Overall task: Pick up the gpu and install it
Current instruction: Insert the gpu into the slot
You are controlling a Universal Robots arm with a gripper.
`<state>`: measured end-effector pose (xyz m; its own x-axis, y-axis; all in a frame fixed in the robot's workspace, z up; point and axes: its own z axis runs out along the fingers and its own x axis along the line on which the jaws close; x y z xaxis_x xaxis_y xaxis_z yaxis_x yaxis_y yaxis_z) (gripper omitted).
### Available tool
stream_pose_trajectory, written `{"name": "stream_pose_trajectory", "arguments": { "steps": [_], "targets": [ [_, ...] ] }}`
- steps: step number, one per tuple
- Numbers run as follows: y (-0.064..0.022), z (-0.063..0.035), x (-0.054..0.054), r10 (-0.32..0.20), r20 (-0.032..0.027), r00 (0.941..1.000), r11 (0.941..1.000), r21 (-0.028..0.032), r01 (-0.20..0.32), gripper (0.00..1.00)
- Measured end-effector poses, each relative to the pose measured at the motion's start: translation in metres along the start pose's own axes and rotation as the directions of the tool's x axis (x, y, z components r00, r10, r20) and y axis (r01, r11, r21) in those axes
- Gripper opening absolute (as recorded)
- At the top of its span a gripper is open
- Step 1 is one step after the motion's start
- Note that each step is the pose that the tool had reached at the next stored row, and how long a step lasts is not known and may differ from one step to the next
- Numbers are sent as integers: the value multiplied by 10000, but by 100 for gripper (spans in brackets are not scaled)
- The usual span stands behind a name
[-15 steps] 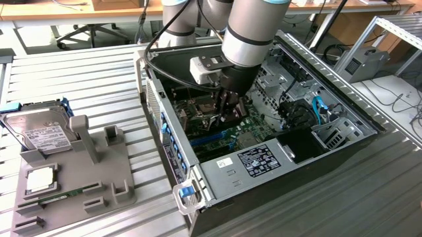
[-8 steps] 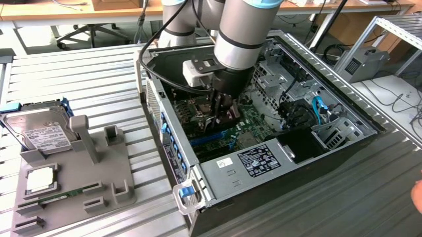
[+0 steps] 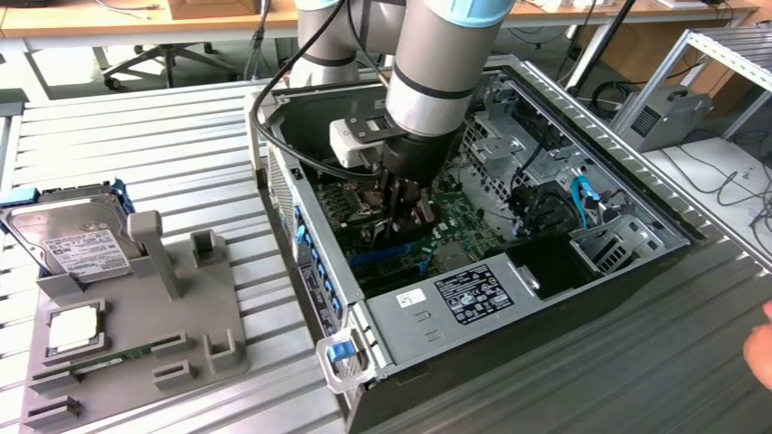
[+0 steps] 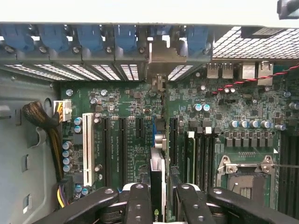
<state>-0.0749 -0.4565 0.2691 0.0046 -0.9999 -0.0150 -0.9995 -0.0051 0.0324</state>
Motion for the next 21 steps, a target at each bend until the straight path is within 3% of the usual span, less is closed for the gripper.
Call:
{"name": "stream_pose_trajectory", "arguments": {
  "steps": [4,21],
  "targets": [
    [0,3,18,2,-61,10000,10000,0,-2,26],
    [-5,157,21,17,-67,10000,10000,-2,-17,26]
  ]
}}
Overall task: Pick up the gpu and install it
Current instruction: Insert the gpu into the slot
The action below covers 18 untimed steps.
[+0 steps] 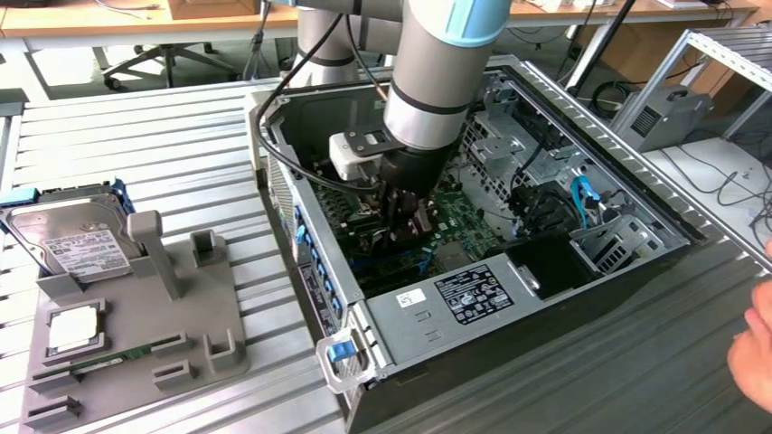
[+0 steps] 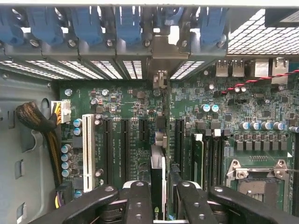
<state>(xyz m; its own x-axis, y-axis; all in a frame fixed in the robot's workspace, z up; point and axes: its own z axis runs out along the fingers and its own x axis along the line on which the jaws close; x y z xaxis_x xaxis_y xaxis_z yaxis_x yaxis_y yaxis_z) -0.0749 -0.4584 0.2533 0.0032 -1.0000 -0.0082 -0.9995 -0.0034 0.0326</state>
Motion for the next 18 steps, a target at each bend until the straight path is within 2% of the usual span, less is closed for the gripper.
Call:
{"name": "stream_pose_trajectory", "arguments": {
  "steps": [1,2,4,11,14,15,16,17,18],
  "targets": [
    [-1,10,-2,0,18,10000,10000,8,0,27],
    [0,5,-1,0,8,10000,10000,3,0,33],
    [0,-5,-1,2,1,10000,10000,0,-2,33],
    [9,-280,-11,2,5,10000,10000,5,-2,33],
    [1,-319,-12,3,9,10000,10000,5,-3,32],
    [-30,-321,-13,3,14,10000,10000,-9,-3,25],
    [-109,-323,-12,4,21,10000,10000,-91,-3,19],
    [-154,-324,-12,4,24,10000,9999,-145,-4,13],
    [-195,-326,-12,4,28,10000,9998,-191,-4,13]
  ]
}}
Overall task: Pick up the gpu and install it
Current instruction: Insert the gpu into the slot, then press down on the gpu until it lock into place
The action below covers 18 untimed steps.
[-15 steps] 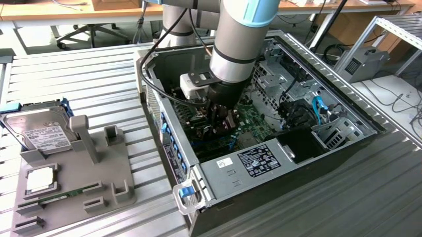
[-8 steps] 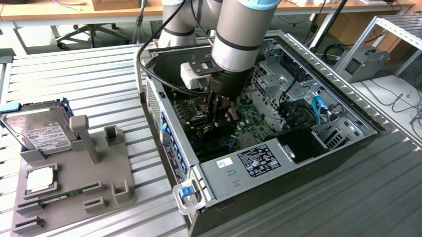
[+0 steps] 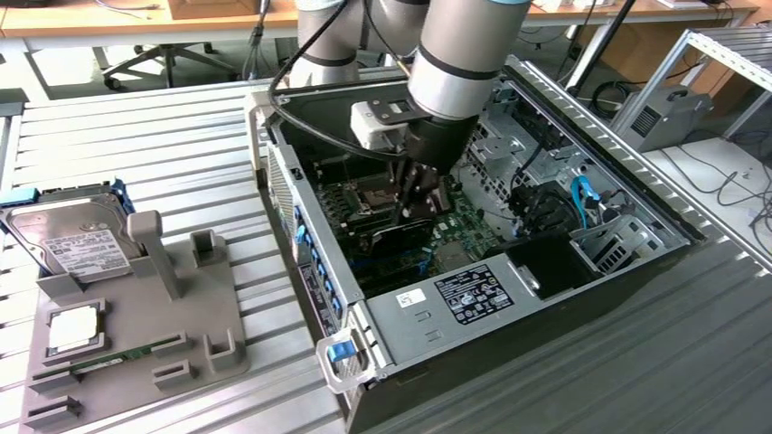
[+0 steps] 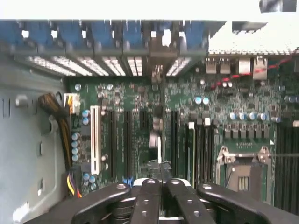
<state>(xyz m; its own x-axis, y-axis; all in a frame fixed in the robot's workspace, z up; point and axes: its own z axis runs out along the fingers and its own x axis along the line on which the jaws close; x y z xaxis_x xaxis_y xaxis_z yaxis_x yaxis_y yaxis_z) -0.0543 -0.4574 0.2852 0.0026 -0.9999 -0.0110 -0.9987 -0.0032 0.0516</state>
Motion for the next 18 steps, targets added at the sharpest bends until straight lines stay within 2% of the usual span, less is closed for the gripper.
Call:
{"name": "stream_pose_trajectory", "arguments": {
  "steps": [1,3,8,16,18],
  "targets": [
    [-57,-2,0,0,2,10000,10000,-64,0,11],
    [-145,-7,0,2,4,10000,9999,-149,-1,11],
    [-282,-14,1,1,14,10000,9996,-273,-1,11],
    [-282,-14,1,2,13,10000,9996,-275,-1,11],
    [-238,-6,1,1,14,10000,9996,-275,-1,11]
  ]
}}
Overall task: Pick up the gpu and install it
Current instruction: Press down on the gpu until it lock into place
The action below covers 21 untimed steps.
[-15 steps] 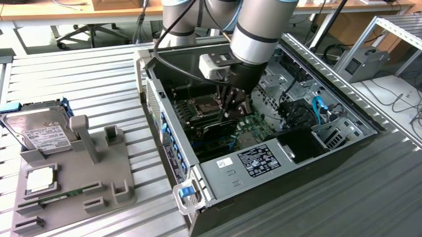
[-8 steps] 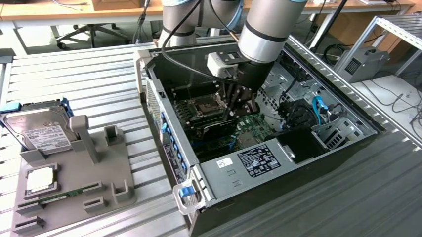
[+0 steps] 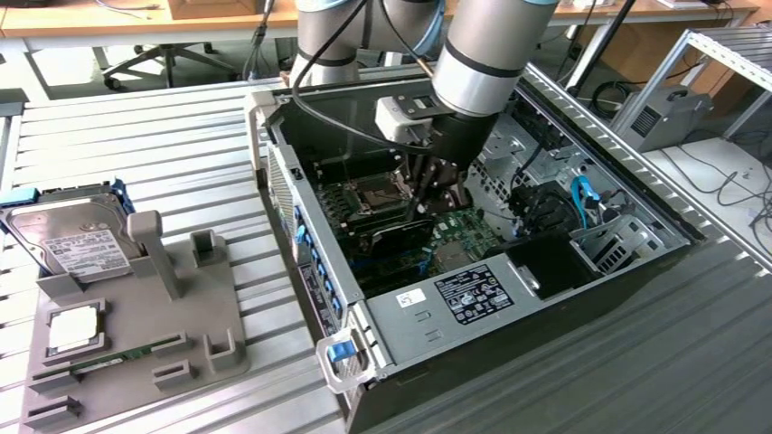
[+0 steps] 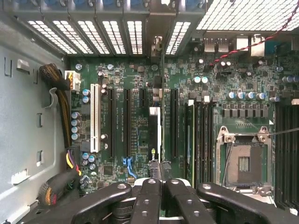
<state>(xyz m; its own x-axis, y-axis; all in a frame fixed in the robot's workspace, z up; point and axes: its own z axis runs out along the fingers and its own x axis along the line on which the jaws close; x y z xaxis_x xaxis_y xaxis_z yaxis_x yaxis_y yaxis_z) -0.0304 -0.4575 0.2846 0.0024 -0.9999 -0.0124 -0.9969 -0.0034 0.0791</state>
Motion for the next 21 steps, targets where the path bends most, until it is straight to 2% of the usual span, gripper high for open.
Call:
{"name": "stream_pose_trajectory", "arguments": {
  "steps": [5,7,8,11,16,17,19,21],
  "targets": [
    [231,34,-1,0,1,10000,10000,1,0,11],
    [293,51,-1,1,-4,10000,10000,1,-1,11],
    [310,59,-1,1,-8,10000,10000,1,-1,11],
    [356,82,0,9,-106,9999,10000,0,-9,11],
    [483,125,-16,9,-114,9999,10000,0,-9,11],
    [520,138,-58,10,-113,9999,10000,0,-10,11],
    [555,149,-104,9,-113,9999,10000,1,-9,11],
    [560,155,-104,10,-129,9999,10000,1,-10,11]
  ]
}}
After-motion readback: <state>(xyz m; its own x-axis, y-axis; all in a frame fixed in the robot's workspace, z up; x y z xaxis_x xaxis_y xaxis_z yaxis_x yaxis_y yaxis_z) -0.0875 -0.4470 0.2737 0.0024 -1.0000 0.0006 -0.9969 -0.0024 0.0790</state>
